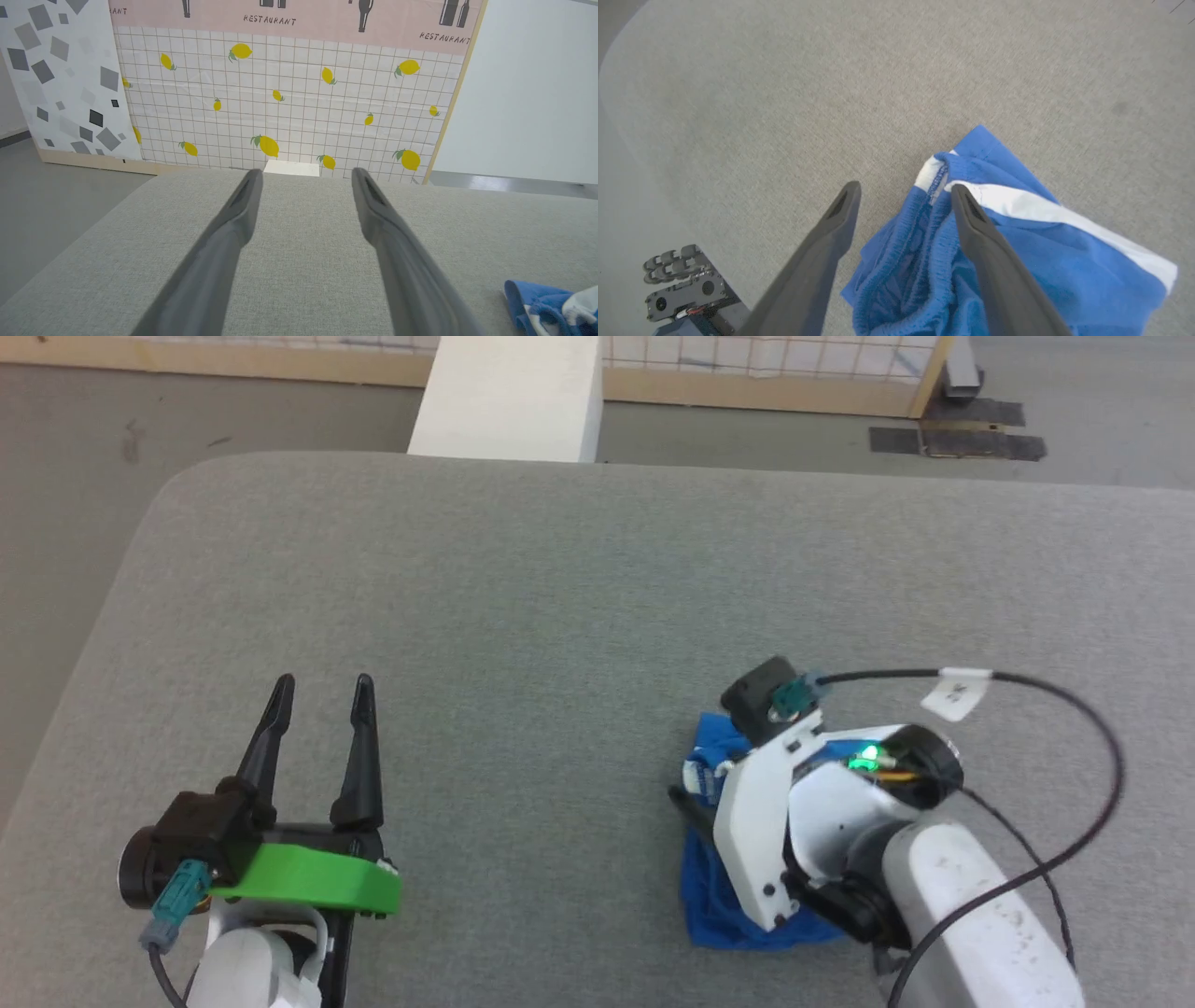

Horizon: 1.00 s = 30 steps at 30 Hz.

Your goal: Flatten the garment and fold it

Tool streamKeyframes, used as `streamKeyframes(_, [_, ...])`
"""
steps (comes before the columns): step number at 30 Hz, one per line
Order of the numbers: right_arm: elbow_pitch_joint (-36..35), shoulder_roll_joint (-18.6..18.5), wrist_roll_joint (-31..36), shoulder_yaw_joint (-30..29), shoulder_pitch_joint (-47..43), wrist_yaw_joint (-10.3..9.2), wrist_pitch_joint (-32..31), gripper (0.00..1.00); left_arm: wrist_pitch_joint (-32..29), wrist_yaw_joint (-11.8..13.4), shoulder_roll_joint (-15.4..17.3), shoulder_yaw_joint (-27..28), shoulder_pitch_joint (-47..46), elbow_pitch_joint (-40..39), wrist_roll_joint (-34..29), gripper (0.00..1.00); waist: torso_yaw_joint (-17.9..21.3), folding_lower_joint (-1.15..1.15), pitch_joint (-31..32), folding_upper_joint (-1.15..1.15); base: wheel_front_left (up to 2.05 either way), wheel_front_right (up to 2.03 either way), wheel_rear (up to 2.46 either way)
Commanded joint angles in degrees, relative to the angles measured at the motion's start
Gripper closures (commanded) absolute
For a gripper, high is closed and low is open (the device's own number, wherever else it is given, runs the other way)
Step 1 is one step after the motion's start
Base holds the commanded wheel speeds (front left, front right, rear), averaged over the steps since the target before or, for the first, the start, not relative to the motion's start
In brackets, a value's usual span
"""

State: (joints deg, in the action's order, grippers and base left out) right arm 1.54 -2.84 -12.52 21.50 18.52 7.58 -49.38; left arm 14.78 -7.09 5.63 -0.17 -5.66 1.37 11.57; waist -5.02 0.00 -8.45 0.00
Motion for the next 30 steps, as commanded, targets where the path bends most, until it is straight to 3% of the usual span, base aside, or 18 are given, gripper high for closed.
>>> streamKeyframes(1, [-1.82, -0.05, -0.55, -0.66, 0.72, -0.09, 0.25, 0.0, 0.22, -0.39, 0.05, 0.33, 0.44, -0.09, -0.48, 0.0, 1.2, 0.0, 0.62, 0.0, 0.0, 0.0, 0.0])
streamKeyframes(6, [-8.1, -0.1, 3.16, -9.29, -1.31, -0.09, 0.04, 0.0, 0.22, -0.39, 0.11, 0.64, 0.21, -0.62, -0.67, 0.0, 2.83, 0.0, 0.48, 0.0, 0.0, 0.0, 0.0])
streamKeyframes(13, [-7.34, -1.1, 9.75, -18.41, -7.92, -0.09, -0.14, 0.0, 0.22, -0.39, 0.46, -0.1, 0.01, -0.82, -0.73, 0.0, 3.42, 0.0, -0.45, 0.0, 0.0, 0.0, 0.0])
streamKeyframes(26, [6.51, -0.33, 10.43, -16.99, -9.47, -0.09, 2.66, 0.0, 0.22, -0.39, 0.74, -0.76, -0.95, -0.5, -0.4, 0.0, 2.71, 0.0, -1.76, 0.0, 0.0, 0.0, 0.0])
streamKeyframes(27, [7.37, -0.43, 10.5, -16.98, -9.09, -0.09, 2.84, 0.62, 0.22, -0.39, 0.82, -0.8, -0.93, -0.48, -0.4, 0.0, 2.77, 0.0, -1.79, 0.0, 0.0, 0.0, 0.0])
streamKeyframes(28, [7.93, -0.53, 10.39, -16.9, -8.75, -0.09, 3.09, 0.87, 0.22, -0.39, 0.9, -0.72, -0.9, -0.5, -0.39, 0.0, 2.93, 0.0, -1.85, 0.0, 0.0, 0.0, 0.0])
streamKeyframes(29, [8.56, -0.76, 10.09, -16.68, -8.28, -0.09, 3.4, 1.0, 0.22, -0.39, 0.96, -0.55, -0.83, -0.56, -0.39, 0.0, 3.28, 0.0, -1.91, 0.0, 0.0, 0.0, 0.0])
streamKeyframes(30, [8.9, -1.02, 9.86, -16.61, -7.88, -0.09, 3.68, 1.0, 0.22, -0.39, 0.98, -0.42, -0.74, -0.64, -0.37, 0.0, 3.67, 0.0, -1.97, 0.0, 0.0, 0.0, 0.0])
